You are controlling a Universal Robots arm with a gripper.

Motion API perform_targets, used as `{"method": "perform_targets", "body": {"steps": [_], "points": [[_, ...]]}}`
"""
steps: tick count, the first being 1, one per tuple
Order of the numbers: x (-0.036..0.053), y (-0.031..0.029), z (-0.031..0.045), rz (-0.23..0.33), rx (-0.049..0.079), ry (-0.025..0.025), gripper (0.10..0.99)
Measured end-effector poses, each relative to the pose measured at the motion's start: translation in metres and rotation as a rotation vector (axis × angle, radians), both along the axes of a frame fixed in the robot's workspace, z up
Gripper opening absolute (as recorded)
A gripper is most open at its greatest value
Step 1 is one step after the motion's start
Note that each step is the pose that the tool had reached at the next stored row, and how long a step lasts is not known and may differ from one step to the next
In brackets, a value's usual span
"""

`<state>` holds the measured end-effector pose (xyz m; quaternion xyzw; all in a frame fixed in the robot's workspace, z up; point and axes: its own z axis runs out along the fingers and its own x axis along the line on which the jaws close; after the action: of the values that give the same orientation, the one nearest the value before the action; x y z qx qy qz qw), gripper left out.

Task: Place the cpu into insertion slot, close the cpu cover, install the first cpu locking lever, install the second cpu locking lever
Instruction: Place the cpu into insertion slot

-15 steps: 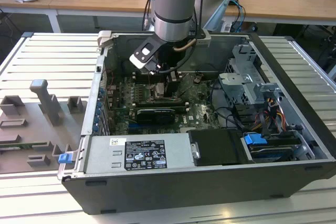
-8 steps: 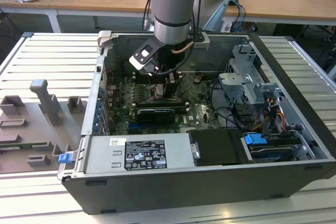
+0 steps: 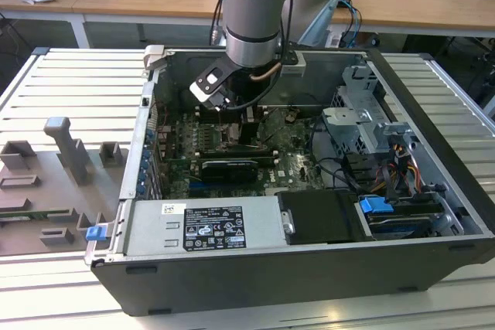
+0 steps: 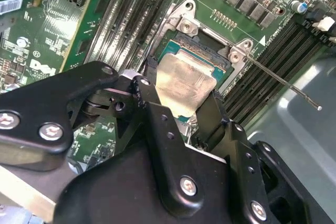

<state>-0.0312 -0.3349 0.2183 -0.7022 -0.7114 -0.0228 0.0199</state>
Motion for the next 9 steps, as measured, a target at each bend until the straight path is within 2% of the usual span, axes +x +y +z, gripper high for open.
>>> {"method": "perform_targets", "body": {"steps": [9], "points": [[0.0000, 0.0001, -0.0022, 0.000, 0.000, 0.0000, 0.541]]}}
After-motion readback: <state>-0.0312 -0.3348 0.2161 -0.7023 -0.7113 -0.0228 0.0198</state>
